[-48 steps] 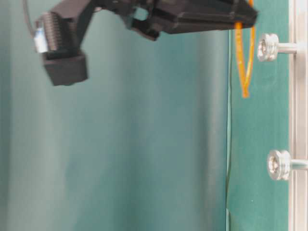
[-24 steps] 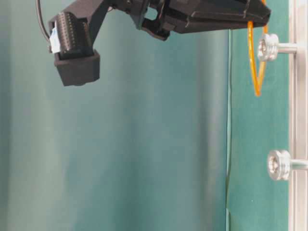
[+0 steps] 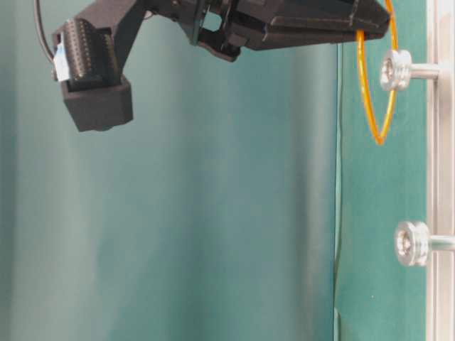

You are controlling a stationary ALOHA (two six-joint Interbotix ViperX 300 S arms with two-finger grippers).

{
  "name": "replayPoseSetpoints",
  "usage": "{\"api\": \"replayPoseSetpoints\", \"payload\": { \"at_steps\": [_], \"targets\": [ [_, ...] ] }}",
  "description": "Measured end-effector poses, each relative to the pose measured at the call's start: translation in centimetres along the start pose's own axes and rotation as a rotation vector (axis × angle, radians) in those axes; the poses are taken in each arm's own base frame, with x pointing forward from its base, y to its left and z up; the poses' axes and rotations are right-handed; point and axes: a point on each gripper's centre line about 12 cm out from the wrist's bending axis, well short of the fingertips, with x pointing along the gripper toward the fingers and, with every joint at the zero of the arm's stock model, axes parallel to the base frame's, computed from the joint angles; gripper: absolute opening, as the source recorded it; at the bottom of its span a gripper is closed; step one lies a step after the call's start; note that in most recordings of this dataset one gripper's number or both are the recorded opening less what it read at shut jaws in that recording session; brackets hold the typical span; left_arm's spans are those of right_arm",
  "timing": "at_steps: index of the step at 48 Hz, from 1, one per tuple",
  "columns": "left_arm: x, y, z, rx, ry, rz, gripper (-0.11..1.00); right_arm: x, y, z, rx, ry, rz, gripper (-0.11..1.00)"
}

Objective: Hook the rubber onto the shaft.
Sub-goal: 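Carry the band left over the right metal peg with the right gripper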

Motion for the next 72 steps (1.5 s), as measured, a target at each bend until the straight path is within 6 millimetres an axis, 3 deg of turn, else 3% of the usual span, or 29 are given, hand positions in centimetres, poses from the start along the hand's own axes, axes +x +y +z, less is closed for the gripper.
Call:
{"api": "replayPoseSetpoints", "payload": {
  "at_steps": [72],
  "targets": [
    [0.0, 0.0, -0.2, 0.000, 0.015, 0.000, 0.00, -1.0, 2.7, 0.3, -0.001, 0.003, 0.027, 0.05]
  ]
}}
